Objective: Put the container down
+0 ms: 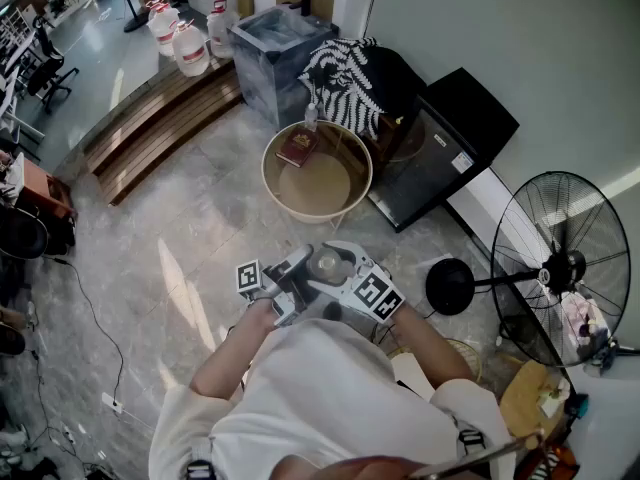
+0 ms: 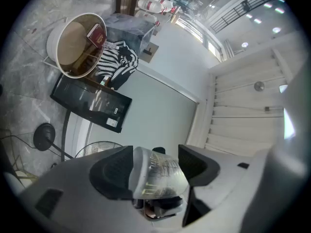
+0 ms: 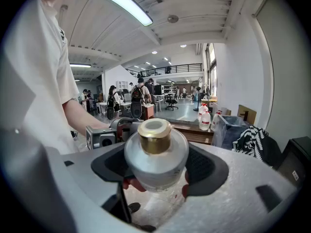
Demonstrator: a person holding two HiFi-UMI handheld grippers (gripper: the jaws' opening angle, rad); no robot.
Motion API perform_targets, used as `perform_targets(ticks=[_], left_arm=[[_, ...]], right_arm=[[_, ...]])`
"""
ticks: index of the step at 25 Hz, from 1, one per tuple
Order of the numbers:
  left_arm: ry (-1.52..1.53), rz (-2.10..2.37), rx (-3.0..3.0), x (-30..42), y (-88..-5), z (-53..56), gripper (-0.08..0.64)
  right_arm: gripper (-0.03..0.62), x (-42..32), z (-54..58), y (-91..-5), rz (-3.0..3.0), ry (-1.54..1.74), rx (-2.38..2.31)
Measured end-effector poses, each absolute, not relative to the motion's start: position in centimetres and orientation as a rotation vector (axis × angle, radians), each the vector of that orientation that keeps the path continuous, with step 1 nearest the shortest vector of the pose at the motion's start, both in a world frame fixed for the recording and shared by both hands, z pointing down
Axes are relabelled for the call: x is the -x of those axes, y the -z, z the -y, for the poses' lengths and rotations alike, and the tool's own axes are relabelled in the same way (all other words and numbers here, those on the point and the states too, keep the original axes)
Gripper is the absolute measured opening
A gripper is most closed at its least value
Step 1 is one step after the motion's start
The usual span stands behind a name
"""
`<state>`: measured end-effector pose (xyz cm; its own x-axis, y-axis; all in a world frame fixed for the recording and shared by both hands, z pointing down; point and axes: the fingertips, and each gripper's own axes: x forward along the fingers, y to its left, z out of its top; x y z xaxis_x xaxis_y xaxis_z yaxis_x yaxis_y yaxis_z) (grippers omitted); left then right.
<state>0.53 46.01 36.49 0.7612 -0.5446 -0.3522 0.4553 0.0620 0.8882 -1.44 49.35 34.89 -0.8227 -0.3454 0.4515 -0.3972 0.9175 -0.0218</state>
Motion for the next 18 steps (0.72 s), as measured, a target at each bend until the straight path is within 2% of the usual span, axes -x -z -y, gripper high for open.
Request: perform_targets(ticks=[18], left_arm=[[0.759,0.112,-1.313,-2.4,-36.9,-44.4,0.272]], right_arm=[[0.336,-0.5,-47.8,-35.4,2.634,-0.155,-0.512]])
